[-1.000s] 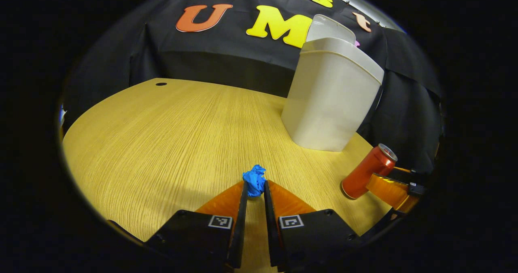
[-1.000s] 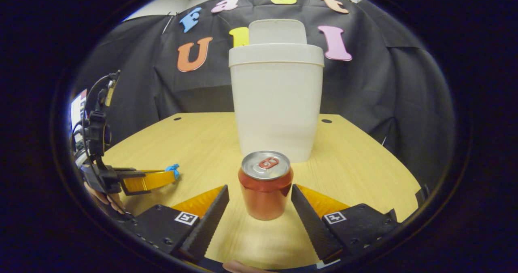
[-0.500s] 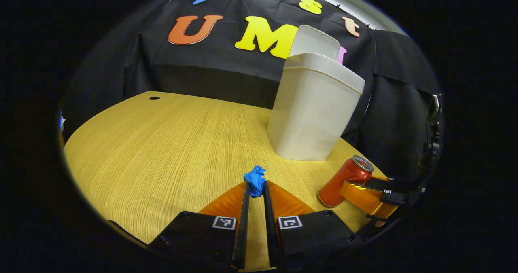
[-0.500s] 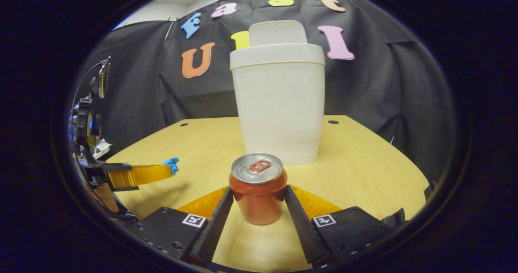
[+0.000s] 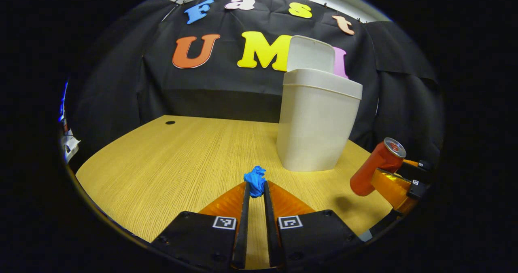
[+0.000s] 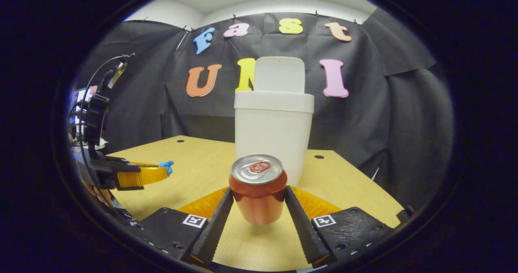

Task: Press the lid of the desktop garbage bin to open it, pick up the crumpled paper on the desktop and throw it into the bin, then pick up the pop can on the desktop and drop it into the bin, and finally close the garbage bin lid.

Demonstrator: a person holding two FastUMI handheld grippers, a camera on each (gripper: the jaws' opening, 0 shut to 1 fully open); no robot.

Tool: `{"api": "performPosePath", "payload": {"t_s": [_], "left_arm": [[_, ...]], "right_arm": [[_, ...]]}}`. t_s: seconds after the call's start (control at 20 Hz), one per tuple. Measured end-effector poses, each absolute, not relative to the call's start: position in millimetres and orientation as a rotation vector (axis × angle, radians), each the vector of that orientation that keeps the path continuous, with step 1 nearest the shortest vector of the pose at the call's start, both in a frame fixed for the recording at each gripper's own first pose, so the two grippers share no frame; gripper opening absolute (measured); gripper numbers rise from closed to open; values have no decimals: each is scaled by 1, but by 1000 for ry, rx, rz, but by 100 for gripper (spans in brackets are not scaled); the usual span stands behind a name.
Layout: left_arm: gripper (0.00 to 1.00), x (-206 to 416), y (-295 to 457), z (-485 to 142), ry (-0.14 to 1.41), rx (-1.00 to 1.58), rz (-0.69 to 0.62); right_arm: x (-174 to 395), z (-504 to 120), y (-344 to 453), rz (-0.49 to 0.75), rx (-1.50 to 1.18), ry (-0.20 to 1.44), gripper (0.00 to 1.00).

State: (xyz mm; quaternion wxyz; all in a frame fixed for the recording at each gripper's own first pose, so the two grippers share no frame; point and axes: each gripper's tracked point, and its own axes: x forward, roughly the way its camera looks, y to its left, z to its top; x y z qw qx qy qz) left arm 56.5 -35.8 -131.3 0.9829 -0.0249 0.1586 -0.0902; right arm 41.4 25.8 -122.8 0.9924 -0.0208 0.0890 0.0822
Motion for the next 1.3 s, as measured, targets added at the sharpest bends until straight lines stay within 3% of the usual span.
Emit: {"api": "performPosePath", "payload": {"t_s": [0.6,1.3], "left_arm": [[23,35,-71,-35,138,-2,-98],[24,87,-129,47,116,29,-62]], "right_arm": [[18,5,-24,161,-3,-85,80],[32,-26,-92,183,116,2,80]]}}
